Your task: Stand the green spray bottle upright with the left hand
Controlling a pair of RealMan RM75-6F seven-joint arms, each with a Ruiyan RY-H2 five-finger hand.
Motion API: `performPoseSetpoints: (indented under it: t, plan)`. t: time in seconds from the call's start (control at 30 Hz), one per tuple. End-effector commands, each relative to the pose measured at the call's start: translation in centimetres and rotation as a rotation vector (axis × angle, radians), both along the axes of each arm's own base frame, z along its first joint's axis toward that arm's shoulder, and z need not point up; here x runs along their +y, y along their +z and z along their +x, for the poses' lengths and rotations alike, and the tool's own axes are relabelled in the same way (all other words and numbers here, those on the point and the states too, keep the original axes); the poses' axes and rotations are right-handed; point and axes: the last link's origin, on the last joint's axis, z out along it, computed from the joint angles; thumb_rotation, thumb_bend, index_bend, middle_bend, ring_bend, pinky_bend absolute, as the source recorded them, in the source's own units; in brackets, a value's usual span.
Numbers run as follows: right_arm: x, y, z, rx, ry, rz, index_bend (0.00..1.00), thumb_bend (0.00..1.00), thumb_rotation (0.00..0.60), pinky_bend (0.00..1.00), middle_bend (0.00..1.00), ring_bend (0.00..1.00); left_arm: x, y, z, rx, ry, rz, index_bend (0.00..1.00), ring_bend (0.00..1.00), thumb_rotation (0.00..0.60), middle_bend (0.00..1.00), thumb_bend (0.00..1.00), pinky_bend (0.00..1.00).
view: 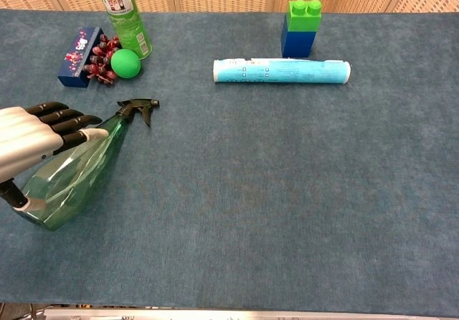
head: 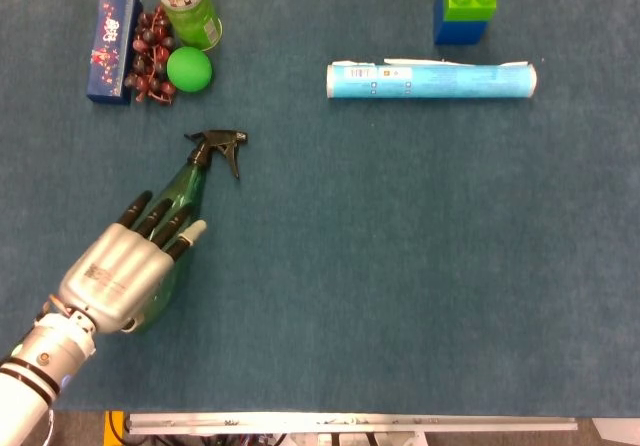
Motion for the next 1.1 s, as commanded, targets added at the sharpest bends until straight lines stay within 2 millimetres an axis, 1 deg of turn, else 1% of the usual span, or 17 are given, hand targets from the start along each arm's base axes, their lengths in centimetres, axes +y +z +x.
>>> performPoseSetpoints:
  t: [0.03, 0.1, 0.17, 0.2, 0.23, 0.3, 0.33, 0.37, 0.47, 0.6, 0.87, 1.1]
  plan:
    - [0.0, 0.0, 0.0, 0.0, 0.0, 0.001, 0.48, 0.1, 0.6, 0.36, 0.34, 0.26, -0.3, 0.4, 0.1, -0.054, 0.102, -0.002, 0.03, 0.0, 0.6, 0.0, 0.0, 0.03]
    - [-0.1, 0.0, 0.0, 0.0, -0.001, 0.002, 0.48, 0.1, 0.6, 0.36, 0.34, 0.26, -0.6, 0.4, 0.1, -0.064, 0.123, -0.043, 0.08, 0.0, 0.6, 0.0, 0.0, 0.03]
    - [-0.1, 0.0, 0.0, -0.001, -0.002, 0.0, 0.48, 0.1, 0.6, 0.36, 0.34, 0.25, -0.7, 0.5, 0.0, -0.053, 0.108, -0.095, 0.12, 0.0, 0.6, 0.0, 0.0, 0.03]
    - [-0.1, 0.0, 0.0, -0.001, -0.002, 0.0, 0.48, 0.1, 0.6, 0.36, 0.34, 0.25, -0.8, 0.5, -0.1, -0.048, 0.093, -0.112, 0.13, 0.0, 0.6, 0.0, 0.03, 0.03]
    - [-0.1, 0.0, 0.0, -0.001, -0.003, 0.001, 0.48, 0.1, 0.6, 0.36, 0.34, 0.25, -0.8, 0.5, -0.1, -0.05, 0.074, -0.125, 0.15, 0.0, 0.6, 0.0, 0.08, 0.03]
    - [-0.1, 0.0, 0.0, -0.001, -0.003, 0.002, 0.48, 0.1, 0.6, 0.36, 0.34, 0.26, -1.1, 0.4, -0.3, -0.055, 0.037, -0.154, 0.17, 0.0, 0.6, 0.0, 0.25, 0.03]
    - [-0.1, -0.1, 0.0, 0.0, -0.004, 0.002, 0.48, 0.1, 0.6, 0.36, 0.34, 0.25, -1.2, 0.4, -0.5, -0.052, 0.014, -0.162, 0.18, 0.0, 0.6, 0.0, 0.36, 0.03]
    - [-0.1, -0.1, 0.0, 0.001, -0.003, 0.003, 0.48, 0.1, 0.6, 0.36, 0.34, 0.26, -1.4, 0.5, -0.7, -0.039, -0.026, -0.17, 0.18, 0.0, 0.6, 0.0, 0.43, 0.03]
    - [-0.1, -0.1, 0.0, 0.002, -0.003, 0.004, 0.48, 0.1, 0.6, 0.36, 0.34, 0.26, -1.7, 0.5, -1.4, 0.003, -0.122, -0.183, 0.18, 0.0, 0.6, 0.02, 0.54, 0.03]
    - [-0.1, -0.1, 0.0, 0.001, -0.004, 0.002, 0.48, 0.1, 0.6, 0.36, 0.34, 0.25, -2.1, 0.6, -2.1, 0.035, -0.176, -0.198, 0.18, 0.0, 0.6, 0.02, 0.58, 0.03]
    - [-0.1, -0.1, 0.0, 0.002, -0.004, 0.005, 0.48, 0.1, 0.6, 0.36, 0.34, 0.26, -2.7, 0.6, -3.0, 0.091, -0.228, -0.222, 0.21, 0.0, 0.6, 0.02, 0.59, 0.03]
    - [-0.2, -0.2, 0.0, 0.002, -0.005, 0.004, 0.48, 0.1, 0.6, 0.36, 0.34, 0.26, -2.7, 0.6, -3.7, 0.125, -0.259, -0.219, 0.23, 0.0, 0.6, 0.02, 0.59, 0.03]
